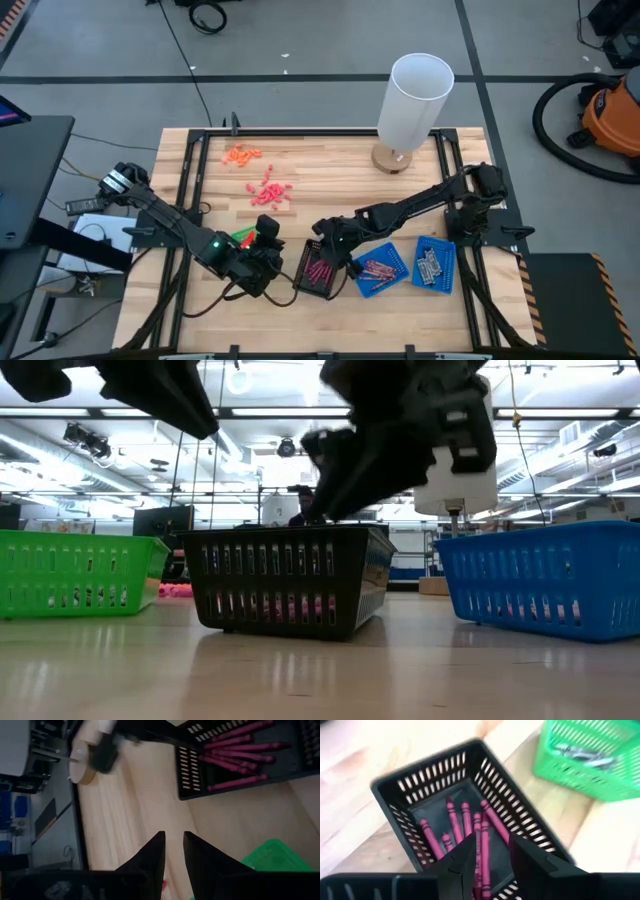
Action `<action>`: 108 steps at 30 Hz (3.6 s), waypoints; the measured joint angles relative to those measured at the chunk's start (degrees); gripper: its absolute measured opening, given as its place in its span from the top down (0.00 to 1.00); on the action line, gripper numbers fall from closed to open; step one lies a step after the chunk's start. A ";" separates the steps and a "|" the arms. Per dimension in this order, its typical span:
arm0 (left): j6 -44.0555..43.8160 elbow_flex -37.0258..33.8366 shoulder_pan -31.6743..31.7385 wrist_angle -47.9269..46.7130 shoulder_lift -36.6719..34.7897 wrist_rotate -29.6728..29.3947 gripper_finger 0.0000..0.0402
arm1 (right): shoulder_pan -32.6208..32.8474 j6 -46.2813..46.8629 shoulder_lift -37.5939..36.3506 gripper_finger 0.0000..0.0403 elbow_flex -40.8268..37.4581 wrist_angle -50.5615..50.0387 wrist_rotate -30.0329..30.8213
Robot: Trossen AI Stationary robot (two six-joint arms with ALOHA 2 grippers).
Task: Sort crayons
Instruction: Return to Home Position
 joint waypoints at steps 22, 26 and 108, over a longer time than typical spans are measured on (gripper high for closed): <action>2.78 -1.21 5.45 5.36 -18.30 11.78 0.90 | -4.79 6.13 -40.91 0.70 -24.25 14.08 15.07; 3.40 -6.34 7.84 9.76 -21.82 15.28 0.91 | -5.25 8.03 -49.86 0.70 -27.28 14.12 15.79; -1.45 -64.04 33.38 58.77 -70.58 21.85 0.90 | -5.20 26.07 -105.69 0.70 -67.80 34.45 46.55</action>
